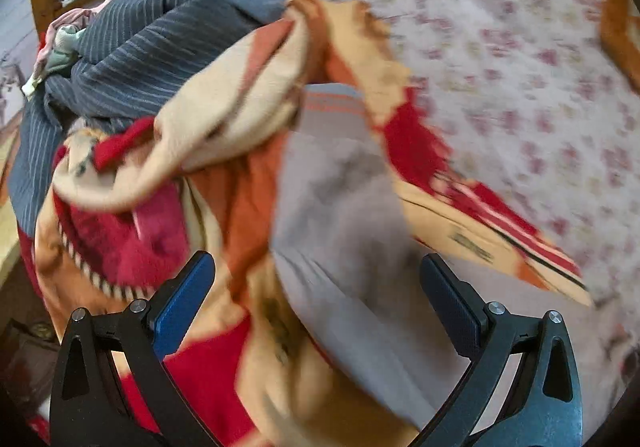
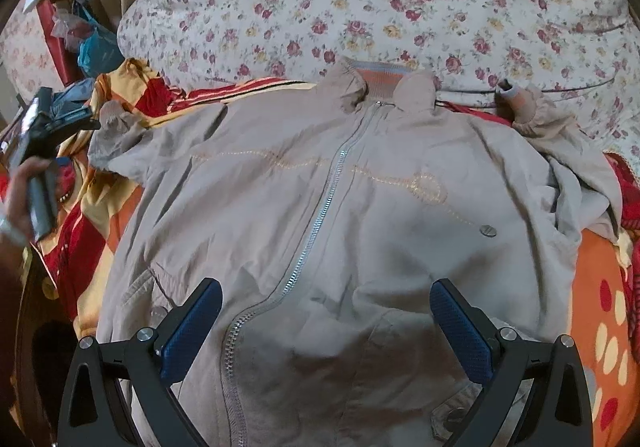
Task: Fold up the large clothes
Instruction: 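Grasp the ribbed cuff of the jacket sleeve with the left gripper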
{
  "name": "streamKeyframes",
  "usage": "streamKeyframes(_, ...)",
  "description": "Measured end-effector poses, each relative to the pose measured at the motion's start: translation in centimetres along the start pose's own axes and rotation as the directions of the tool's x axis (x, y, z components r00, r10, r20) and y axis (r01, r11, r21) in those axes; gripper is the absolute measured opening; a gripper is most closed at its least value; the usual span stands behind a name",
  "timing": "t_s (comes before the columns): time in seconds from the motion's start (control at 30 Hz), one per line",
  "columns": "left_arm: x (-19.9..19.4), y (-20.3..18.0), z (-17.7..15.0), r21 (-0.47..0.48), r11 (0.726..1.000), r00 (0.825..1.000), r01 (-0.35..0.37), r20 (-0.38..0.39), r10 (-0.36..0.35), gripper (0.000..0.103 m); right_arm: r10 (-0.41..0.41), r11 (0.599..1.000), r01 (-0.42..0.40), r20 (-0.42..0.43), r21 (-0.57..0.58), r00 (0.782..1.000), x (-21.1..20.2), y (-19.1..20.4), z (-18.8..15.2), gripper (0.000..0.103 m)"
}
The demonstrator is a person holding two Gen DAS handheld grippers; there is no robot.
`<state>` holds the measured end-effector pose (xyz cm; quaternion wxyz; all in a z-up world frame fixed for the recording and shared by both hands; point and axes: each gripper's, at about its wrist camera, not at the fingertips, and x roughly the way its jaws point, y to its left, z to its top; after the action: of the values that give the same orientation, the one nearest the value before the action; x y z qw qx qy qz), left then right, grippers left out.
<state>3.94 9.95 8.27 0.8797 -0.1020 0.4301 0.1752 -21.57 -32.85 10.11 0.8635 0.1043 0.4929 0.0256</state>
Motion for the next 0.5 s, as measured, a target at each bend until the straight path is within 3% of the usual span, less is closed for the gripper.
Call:
streamKeyframes(0.2,4.4,0.1,2.1,0.037,0.999,0.999,-0.034,0.015,0.033,0.101,-0.001,1.000,0.001,-0.027,-0.006,1.000,0.7,0.1,0.0,0.103)
streamKeyframes(0.27,5.4,-0.2,2.3,0.061,0.998,1.000,-0.024,0.013,0.024,0.094,-0.003,1.000,0.002,-0.044,-0.006,0.999,1.2,0.1,-0.1,0.103)
streamKeyframes(0.33,6.6,-0.4,2.4,0.087,0.996,1.000,0.005,-0.018,-0.004,0.072,-0.005,1.000,0.005,-0.060,-0.004,0.998,1.6,0.0,-0.2,0.103)
streamKeyframes(0.4,7.5,-0.5,2.4,0.089,0.995,0.998,0.037,-0.063,-0.031,0.022,-0.007,1.000,0.007,-0.072,-0.004,0.997,2.0,0.0,-0.2,0.103)
streamKeyframes(0.5,7.1,0.3,2.4,0.018,0.992,0.990,0.122,-0.073,-0.121,0.006,-0.006,1.000,0.006,-0.078,0.001,0.997,2.2,-0.2,-0.2,0.103)
